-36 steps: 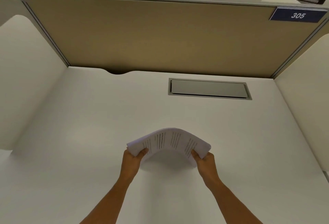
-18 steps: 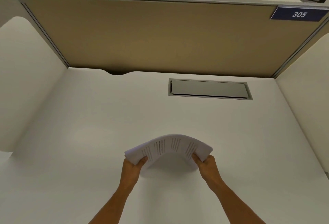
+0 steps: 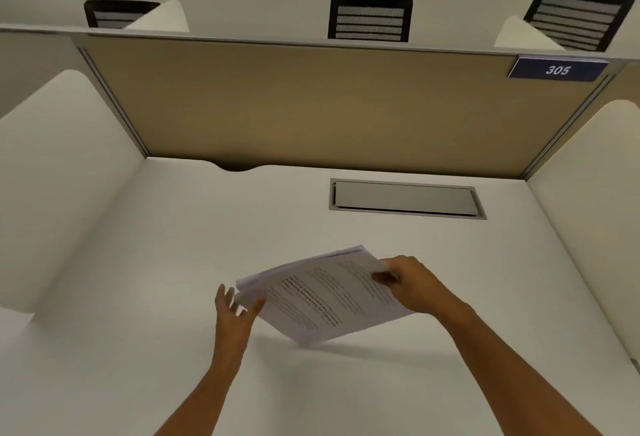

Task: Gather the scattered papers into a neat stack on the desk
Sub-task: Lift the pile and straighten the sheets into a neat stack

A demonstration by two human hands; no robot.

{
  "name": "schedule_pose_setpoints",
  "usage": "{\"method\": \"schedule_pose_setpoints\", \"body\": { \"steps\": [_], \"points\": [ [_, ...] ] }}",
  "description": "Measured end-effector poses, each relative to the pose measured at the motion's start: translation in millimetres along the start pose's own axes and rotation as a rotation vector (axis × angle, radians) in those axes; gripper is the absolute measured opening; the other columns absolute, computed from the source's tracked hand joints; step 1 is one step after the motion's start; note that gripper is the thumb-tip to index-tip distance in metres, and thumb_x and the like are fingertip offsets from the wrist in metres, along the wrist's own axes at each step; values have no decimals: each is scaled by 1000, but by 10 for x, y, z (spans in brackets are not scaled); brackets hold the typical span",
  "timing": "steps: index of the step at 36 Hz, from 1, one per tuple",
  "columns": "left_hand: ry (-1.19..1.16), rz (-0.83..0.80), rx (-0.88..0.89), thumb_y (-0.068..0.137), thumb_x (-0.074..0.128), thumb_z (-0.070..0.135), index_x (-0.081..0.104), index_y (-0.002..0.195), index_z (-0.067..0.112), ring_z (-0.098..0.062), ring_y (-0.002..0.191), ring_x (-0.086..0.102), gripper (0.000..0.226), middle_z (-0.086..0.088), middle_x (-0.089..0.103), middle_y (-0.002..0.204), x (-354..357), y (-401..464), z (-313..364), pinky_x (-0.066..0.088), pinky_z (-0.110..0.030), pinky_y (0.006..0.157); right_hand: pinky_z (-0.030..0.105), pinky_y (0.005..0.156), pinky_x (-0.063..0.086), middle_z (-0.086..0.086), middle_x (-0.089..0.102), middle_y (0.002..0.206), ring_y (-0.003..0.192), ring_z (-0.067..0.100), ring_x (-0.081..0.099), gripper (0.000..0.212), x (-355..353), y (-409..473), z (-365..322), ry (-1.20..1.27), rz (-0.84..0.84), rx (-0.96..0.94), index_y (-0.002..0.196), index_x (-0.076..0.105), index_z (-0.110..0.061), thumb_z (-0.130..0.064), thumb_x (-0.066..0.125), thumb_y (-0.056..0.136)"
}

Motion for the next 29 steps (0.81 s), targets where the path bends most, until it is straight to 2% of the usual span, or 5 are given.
{"method": "schedule_pose_setpoints", "body": {
  "steps": [4, 10, 17, 24, 29],
  "points": [
    [174, 115, 216, 64, 80, 47, 6, 151, 40, -16, 149, 16, 114, 9, 8, 163, -101, -53, 397, 25, -41, 116, 33, 78, 61, -4, 74, 104, 87, 18, 69, 27, -267, 1, -373, -237, -58, -74, 113, 73, -30, -25, 53, 97],
    [495, -360, 563, 67, 80, 51, 15, 150, 43, 13, 139, 18, 106, 25, 15, 158, 631, -304, 1033, 21, -16, 110, 32, 71, 55, 0, 74, 105, 84, 19, 67, 31, -359, -16, -834, -562, -54, -166, 121, 69, -30, -24, 55, 94],
    [318, -557, 401, 75, 83, 15, 68, 116, 35, -15, 102, 67, 48, 6, 71, 114, 1056, -392, 993, 57, -21, 83, 30, 68, 54, 3, 73, 96, 77, 19, 67, 28, -191, 1, -1072, -728, -32, -183, 120, 68, -23, -26, 60, 93],
    [250, -401, 278, 87, 71, 18, 76, 102, 25, -27, 84, 71, 17, -7, 77, 90, 952, -350, 806, 58, -34, 73, 25, 60, 43, -2, 75, 99, 76, 16, 65, 23, -169, 16, -916, -594, 15, -154, 115, 71, -30, -31, 58, 96],
    [227, -346, 219, 86, 73, 25, 77, 90, 23, -28, 76, 71, 7, -7, 76, 81, 841, -323, 735, 55, -24, 61, 34, 69, 59, -7, 74, 89, 77, 15, 68, 22, -306, -22, -550, -389, 79, -56, 99, 73, -29, -41, 57, 91]
  ]
}}
Point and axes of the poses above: each hand's wrist, its own y-axis towards the middle knuckle, its own x-axis out of the palm, z = x × y, the point moved 7 cm from there along y, towards the middle knuckle
